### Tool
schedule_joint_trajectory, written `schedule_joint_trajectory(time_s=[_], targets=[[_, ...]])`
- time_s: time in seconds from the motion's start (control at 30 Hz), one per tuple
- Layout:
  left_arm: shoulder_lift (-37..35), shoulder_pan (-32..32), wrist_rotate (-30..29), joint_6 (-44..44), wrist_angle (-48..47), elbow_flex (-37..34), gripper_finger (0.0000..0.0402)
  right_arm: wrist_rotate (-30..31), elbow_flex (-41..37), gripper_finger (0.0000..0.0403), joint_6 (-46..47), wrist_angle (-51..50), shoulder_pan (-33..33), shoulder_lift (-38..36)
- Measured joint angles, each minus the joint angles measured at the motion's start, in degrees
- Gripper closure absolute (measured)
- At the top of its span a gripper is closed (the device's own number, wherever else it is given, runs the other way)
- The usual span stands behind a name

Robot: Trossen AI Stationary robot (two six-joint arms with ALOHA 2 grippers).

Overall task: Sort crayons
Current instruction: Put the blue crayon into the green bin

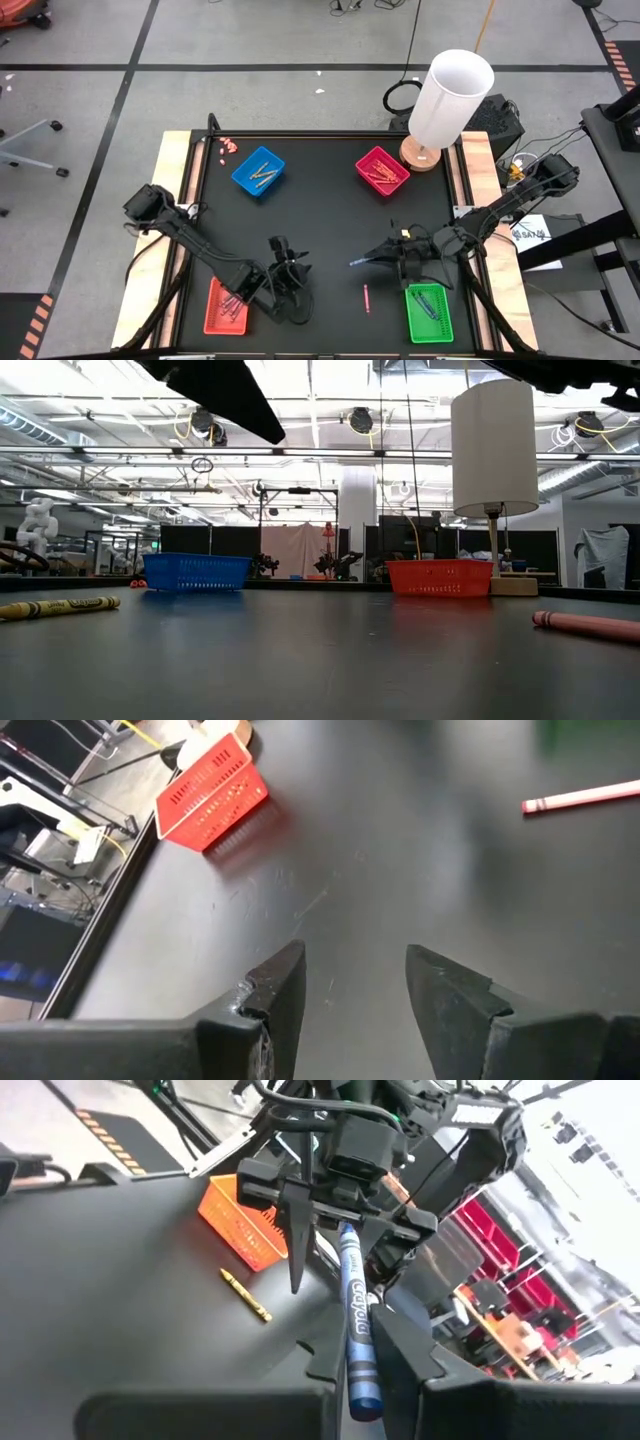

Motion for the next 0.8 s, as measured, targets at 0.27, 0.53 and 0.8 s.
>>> schedule_joint_trajectory(time_s=[0.27,0.53,0.8], targets=[[0.0,0.6,0.0,-0.3,0.0,0.0,0.0230,0.0,0.0,0.0378,-4.4,-0.2,0.0,0.0],[0.0,0.6,0.0,-0.3,0.0,0.0,0.0230,0.0,0.0,0.0378,-5.4,-0.8,0.0,0.0],[0.0,0.6,0.0,-0.3,0.0,0.0,0.0230,0.0,0.0,0.0378,-5.4,-0.8,0.0,0.0]])
